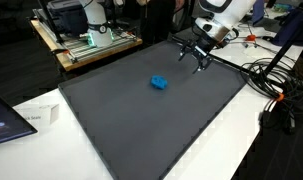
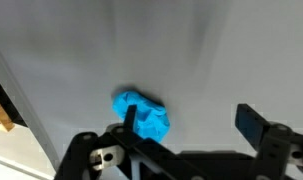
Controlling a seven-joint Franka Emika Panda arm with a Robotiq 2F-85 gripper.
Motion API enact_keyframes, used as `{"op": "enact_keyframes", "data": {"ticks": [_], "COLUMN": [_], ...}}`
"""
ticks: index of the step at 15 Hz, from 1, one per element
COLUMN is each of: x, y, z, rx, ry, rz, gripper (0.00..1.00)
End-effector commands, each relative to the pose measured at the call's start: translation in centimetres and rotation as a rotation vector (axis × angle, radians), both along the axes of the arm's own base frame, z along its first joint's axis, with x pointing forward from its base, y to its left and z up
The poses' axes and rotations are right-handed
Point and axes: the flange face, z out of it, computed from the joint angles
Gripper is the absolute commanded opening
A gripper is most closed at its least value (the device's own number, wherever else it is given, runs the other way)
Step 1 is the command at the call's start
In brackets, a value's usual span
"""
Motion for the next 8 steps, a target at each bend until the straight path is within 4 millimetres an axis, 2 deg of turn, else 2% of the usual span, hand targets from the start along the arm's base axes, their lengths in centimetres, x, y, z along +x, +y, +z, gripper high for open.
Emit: {"op": "enact_keyframes", "data": {"ticks": [1, 8], "x": [0.77, 0.85], "y": [0.56, 0.18], "z": [-0.66, -1.06], "rx": [-0.041, -0.16], "ry": [-0.009, -0.009], "rz": [-0.059, -0.124], "gripper": [1.0, 1.0]}}
